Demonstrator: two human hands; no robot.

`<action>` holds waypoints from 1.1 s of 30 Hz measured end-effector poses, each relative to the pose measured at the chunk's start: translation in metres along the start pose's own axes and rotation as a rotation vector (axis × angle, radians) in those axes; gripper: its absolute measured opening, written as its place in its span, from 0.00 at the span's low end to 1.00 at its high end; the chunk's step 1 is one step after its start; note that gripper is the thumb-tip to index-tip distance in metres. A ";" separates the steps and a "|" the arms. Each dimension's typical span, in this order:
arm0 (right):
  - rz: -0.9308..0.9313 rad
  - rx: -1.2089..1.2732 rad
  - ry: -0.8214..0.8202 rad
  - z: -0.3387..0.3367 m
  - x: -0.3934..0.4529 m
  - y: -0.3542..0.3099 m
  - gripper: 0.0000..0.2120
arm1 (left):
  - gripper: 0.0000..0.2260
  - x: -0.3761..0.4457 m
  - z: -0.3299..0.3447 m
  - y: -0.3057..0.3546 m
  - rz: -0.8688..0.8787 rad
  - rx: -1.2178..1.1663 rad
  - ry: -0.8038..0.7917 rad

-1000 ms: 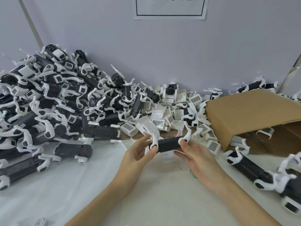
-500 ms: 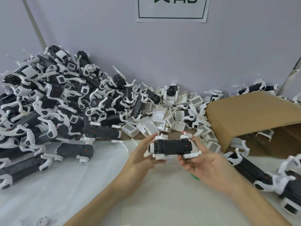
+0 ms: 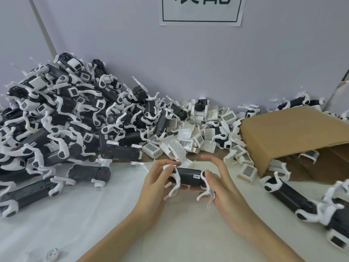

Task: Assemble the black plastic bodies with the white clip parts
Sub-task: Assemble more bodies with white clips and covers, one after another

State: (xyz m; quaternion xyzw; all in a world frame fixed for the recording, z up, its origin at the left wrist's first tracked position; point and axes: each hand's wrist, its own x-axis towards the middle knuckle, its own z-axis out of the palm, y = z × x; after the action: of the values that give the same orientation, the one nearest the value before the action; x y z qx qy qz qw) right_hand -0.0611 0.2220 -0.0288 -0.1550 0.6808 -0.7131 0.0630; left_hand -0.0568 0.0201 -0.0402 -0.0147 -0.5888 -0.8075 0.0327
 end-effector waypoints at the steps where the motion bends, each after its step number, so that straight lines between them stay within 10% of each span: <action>1: -0.009 -0.022 0.004 0.000 0.000 0.002 0.19 | 0.06 -0.001 0.001 0.002 -0.002 -0.009 0.005; 13: -0.070 0.016 0.041 -0.008 0.004 0.011 0.23 | 0.26 -0.010 0.009 0.002 0.041 0.103 -0.001; 33: -0.193 -0.296 0.019 -0.003 -0.001 0.021 0.24 | 0.19 -0.028 0.037 0.027 0.629 0.729 -0.019</action>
State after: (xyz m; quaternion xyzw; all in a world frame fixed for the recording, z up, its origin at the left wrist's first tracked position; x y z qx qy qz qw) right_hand -0.0633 0.2239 -0.0502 -0.2205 0.7610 -0.6091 -0.0355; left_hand -0.0278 0.0476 -0.0048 -0.1871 -0.8009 -0.4991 0.2728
